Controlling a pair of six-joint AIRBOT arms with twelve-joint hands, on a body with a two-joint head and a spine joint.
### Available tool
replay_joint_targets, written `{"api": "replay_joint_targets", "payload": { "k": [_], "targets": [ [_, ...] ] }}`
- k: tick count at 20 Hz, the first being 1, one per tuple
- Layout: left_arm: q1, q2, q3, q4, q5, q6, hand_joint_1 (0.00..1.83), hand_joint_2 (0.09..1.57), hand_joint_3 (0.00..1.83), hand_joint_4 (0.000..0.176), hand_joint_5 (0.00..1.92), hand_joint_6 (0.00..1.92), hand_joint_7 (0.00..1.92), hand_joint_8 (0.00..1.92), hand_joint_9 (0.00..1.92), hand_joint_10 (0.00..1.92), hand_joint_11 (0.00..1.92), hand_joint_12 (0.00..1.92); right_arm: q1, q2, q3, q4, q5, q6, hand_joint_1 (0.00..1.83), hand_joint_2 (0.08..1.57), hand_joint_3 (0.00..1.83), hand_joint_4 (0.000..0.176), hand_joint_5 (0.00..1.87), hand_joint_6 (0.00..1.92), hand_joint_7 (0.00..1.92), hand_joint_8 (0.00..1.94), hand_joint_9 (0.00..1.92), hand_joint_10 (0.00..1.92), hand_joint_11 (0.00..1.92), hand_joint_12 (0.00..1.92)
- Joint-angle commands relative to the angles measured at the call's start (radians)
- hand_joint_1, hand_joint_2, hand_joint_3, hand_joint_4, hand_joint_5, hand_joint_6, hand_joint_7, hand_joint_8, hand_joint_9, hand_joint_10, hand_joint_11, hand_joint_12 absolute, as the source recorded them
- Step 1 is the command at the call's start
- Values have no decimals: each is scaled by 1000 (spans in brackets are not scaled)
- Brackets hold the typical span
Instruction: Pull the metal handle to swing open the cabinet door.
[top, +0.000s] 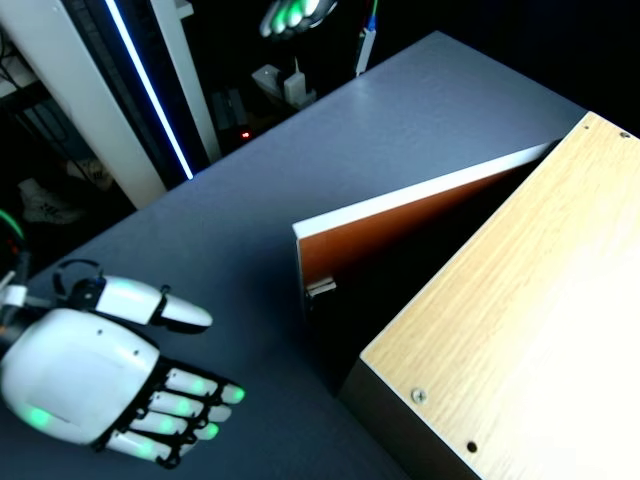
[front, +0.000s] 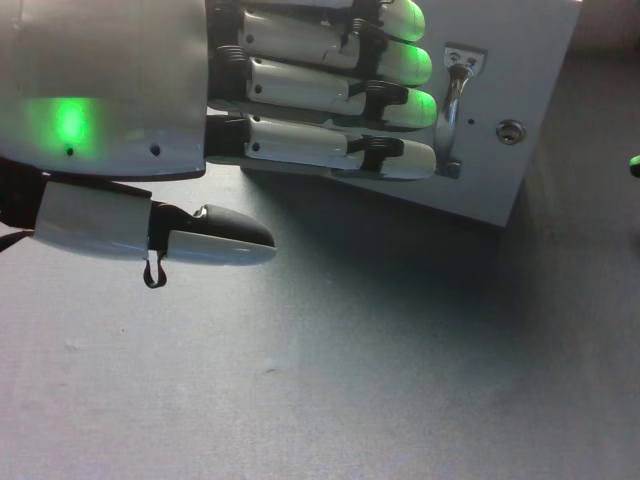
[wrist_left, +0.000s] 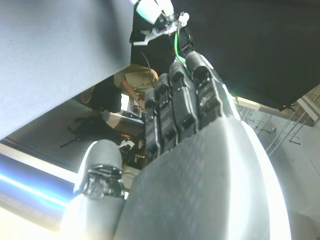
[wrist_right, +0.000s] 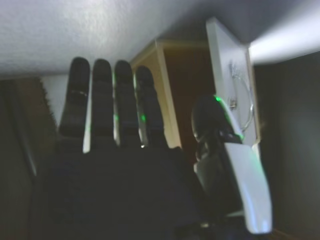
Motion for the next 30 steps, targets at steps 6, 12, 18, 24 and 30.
{"api": "replay_joint_targets", "payload": {
  "k": [6,12,18,24,30],
  "targets": [
    [-8,7,1,-98,-25,8,0,1508,3,0,258,0,258,1,230,2,0,509,73,-17,1,-34,-40,-58,0,1392,1,0,325,4,310,2,269,2,0,798],
    [-8,7,1,-98,-25,8,0,1513,3,0,267,2,267,2,240,3,0,533,131,-32,-31,-34,-33,6,0,1386,0,0,332,4,322,4,283,5,0,818],
    [-8,7,1,-98,-25,8,0,1512,2,0,259,0,260,1,232,0,0,519,156,-49,-35,134,-78,44,0,1383,0,0,328,2,315,2,278,2,0,808],
    [-8,7,1,-98,-25,8,0,1519,3,0,266,2,265,1,235,0,0,506,156,-53,-43,185,-135,123,0,1383,0,0,335,4,318,2,279,2,0,811],
    [-8,7,1,-98,-25,8,0,1520,3,0,270,3,269,2,241,2,0,515,145,-53,-52,188,-138,284,0,1386,1,0,341,3,329,3,292,4,0,843]
  ]
}}
